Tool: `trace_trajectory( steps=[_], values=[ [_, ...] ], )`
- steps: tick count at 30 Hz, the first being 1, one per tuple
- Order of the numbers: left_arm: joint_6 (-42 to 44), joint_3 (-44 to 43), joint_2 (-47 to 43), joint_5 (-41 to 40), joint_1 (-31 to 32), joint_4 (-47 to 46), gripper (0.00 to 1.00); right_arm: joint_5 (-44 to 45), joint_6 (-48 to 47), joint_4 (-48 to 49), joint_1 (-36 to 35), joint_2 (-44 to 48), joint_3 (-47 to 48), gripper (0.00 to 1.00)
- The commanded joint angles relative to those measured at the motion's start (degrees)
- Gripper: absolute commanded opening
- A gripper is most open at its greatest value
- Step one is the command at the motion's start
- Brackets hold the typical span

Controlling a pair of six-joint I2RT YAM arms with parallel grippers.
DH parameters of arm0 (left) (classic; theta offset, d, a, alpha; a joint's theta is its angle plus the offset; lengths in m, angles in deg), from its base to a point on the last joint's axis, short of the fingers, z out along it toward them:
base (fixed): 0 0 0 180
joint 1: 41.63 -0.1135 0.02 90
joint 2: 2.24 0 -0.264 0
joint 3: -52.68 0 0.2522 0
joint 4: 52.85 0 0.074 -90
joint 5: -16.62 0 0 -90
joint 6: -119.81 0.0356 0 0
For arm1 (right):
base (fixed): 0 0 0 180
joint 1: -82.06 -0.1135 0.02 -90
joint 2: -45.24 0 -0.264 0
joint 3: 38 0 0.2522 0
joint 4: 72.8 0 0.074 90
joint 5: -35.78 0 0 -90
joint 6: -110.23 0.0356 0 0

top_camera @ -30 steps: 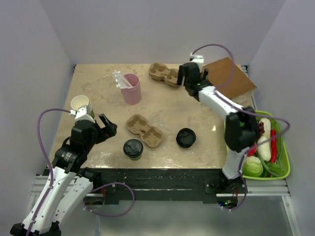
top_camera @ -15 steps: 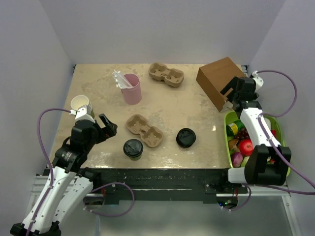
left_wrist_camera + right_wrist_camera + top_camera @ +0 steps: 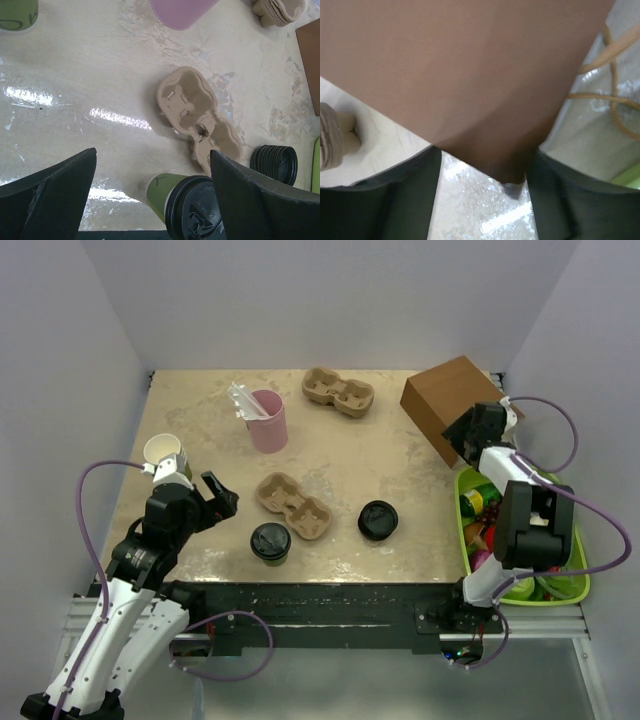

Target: Pack the takeout coffee

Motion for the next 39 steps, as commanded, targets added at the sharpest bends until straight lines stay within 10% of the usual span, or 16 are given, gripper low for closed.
trace_trajectory(
  steps=[1, 9, 16, 21, 29, 39],
  values=[
    [0.3, -0.7, 0.3, 0.0, 0.2, -1.2, 1.0, 0.1, 3.1, 11.2, 0.1, 4.2, -1.5, 0.4],
    [0.3, -0.6, 0.5, 0.6, 0.1, -1.7, 1.0, 1.7, -7.8, 13.0, 0.1, 12.0, -2.4, 0.04],
    [0.5, -0.6, 0.1, 0.5, 0.1, -1.7, 1.0, -8.0, -21.9, 0.8, -1.0, 16.8, 7.9, 0.0],
    [0.8, -0.6, 0.0, 1.0, 0.1, -1.9, 1.0, 5.0, -39.2, -16.5, -15.8, 17.9, 20.6, 0.0],
    [1.9, -0.7, -0.4, 2.7, 0.1, -2.7, 1.0, -0.1, -37.7, -37.8, -26.3, 18.2, 37.1, 0.0],
    [3.8, -5.1, 0.4, 5.6, 0.1, -3.9, 1.0, 10.3, -84.4, -46.1, -38.0, 17.8, 37.2, 0.0]
  ],
)
